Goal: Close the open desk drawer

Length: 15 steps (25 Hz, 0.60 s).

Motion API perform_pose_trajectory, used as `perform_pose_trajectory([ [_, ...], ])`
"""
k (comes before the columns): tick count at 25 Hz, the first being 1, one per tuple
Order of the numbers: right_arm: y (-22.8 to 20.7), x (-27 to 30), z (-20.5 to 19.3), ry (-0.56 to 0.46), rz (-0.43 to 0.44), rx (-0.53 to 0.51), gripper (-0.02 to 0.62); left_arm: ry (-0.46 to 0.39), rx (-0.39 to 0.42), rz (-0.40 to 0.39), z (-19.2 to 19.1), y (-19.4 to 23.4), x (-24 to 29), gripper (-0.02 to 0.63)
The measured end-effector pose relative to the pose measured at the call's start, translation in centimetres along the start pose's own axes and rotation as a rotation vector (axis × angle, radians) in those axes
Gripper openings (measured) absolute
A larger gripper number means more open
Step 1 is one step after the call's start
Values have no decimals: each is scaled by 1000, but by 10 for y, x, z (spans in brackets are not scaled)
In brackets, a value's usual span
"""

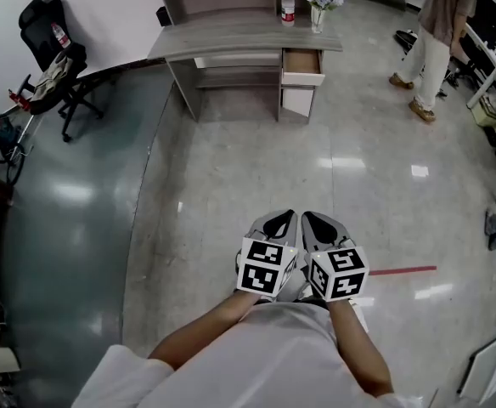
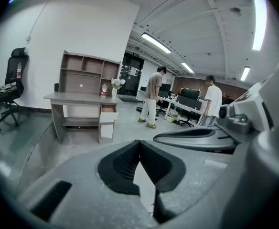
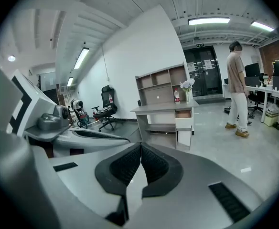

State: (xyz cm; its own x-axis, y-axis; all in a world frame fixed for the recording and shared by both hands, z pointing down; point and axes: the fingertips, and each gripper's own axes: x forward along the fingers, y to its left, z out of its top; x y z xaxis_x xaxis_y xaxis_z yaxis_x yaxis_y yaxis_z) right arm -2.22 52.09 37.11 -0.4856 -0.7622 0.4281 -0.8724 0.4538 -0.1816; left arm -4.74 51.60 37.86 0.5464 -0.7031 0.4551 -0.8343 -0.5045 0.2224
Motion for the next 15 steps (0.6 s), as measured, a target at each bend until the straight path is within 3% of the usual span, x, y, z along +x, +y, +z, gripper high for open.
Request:
perform_pose_trajectory([
  [7, 19, 21, 14, -11, 24, -30, 2, -1, -12, -8, 6, 26, -4, 6],
  [15, 1, 48, 25, -14, 32, -22, 2, -5, -24, 11, 20, 46, 22, 5],
])
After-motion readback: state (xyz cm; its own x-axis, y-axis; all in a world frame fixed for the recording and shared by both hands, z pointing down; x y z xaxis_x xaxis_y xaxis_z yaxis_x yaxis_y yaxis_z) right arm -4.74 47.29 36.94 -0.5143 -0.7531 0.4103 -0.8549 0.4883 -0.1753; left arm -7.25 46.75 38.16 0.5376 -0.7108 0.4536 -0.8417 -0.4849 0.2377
